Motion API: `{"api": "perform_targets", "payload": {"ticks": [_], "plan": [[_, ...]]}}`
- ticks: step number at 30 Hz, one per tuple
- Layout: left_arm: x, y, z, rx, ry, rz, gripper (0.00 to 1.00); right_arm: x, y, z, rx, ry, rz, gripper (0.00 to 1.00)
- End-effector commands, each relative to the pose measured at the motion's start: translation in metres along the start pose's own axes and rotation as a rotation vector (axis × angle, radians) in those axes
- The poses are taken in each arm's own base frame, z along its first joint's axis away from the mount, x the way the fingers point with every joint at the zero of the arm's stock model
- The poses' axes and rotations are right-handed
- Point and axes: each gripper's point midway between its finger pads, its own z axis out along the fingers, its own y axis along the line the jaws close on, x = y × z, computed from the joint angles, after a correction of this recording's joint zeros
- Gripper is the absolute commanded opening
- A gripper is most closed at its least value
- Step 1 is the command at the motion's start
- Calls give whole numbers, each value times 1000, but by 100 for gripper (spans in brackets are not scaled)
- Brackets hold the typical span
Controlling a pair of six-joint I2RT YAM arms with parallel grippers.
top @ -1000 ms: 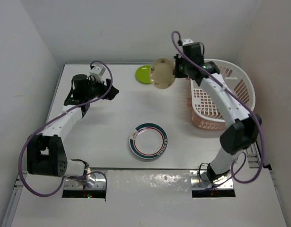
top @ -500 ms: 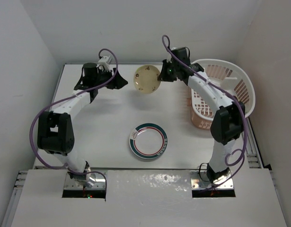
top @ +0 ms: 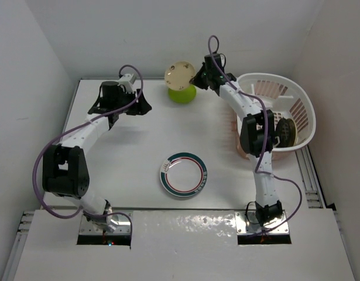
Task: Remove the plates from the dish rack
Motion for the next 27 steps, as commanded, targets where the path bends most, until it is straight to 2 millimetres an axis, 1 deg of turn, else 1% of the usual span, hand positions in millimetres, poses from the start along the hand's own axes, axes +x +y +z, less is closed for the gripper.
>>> {"api": "perform_targets", "payload": {"ticks": [1,2,3,4,6,7,9,12,15,17,18,20,21,23,26,27], "plan": [[-3,1,-18,-42,-24,53,55,-38,25,9,-95,-146,176,0],[-1,3,-19,-51,-19,54,55,-44,36,11,-129,-158,187,0],[0,5,-20,-61,-19,53,55,-43,38,15,-136,-156,215,0],[4,8,-20,-68,-13,46,55,-38,33,26,-129,-149,235,0],[5,9,-20,-73,-13,47,55,-35,27,33,-119,-154,290,0],[7,10,-20,-74,-11,45,55,-31,21,40,-111,-156,305,0],[6,12,-20,-82,-19,47,55,-28,17,46,-98,-163,342,0],[3,13,-21,-89,-32,54,55,-22,18,54,-88,-175,360,0],[6,16,-22,-103,-32,52,55,-14,13,60,-55,-188,374,0],[7,16,-24,-106,-33,51,55,-11,10,60,-37,-193,374,0],[11,19,-24,-111,-26,44,55,-11,6,61,-23,-199,374,0],[11,20,-26,-115,-29,42,55,-5,-1,63,8,-192,374,0],[13,21,-26,-118,-27,36,55,0,-9,64,37,-182,377,0],[13,23,-27,-125,-30,35,55,5,-15,63,58,-176,383,0],[13,25,-27,-133,-33,36,55,17,-21,64,79,-147,386,0],[12,26,-27,-133,-36,39,55,22,-26,65,97,-135,387,0]]}}
